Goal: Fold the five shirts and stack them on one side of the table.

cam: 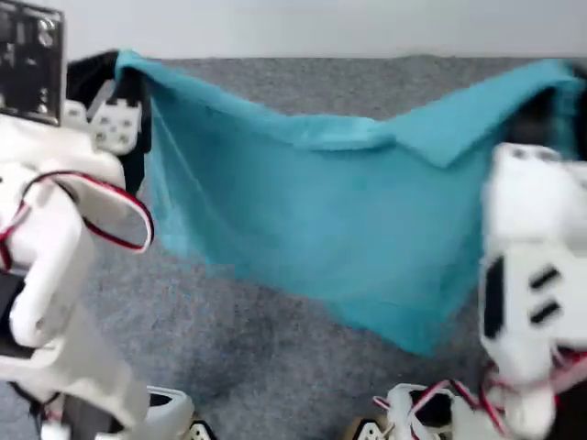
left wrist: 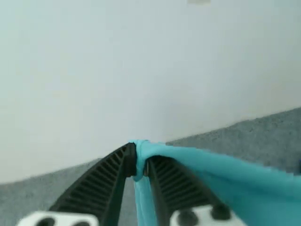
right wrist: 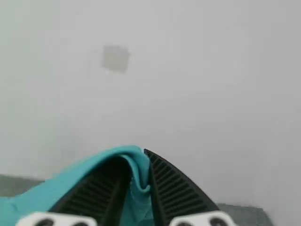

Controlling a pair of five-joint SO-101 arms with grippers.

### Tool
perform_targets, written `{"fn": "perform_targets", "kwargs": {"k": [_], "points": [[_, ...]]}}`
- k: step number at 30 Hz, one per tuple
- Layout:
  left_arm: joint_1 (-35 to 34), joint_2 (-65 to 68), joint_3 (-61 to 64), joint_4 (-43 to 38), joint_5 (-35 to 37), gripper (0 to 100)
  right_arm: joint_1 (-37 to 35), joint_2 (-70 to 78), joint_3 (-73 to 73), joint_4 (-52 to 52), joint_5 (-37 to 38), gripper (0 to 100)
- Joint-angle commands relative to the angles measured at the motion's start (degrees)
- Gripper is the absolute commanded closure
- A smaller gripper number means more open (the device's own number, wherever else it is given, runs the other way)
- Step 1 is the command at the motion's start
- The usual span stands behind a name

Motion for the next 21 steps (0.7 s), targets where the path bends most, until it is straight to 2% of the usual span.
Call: {"fn": "perform_targets", "kwargs": {"k": [1,10,21], "points": [[0.53,4.92,-8.04,1.76,-1.76,99,-4.97,4.26,-1.32,2.15,3.16,99.1],[0.70,4.22,-8.75,4.04,-1.93,99,-4.79,4.62,-6.15,7.60,3.08,99.1],[-0.53,-7.56,-3.12,3.16,-0.09,99,-3.74,5.05,-19.25,16.48,-0.09,99.1]]}}
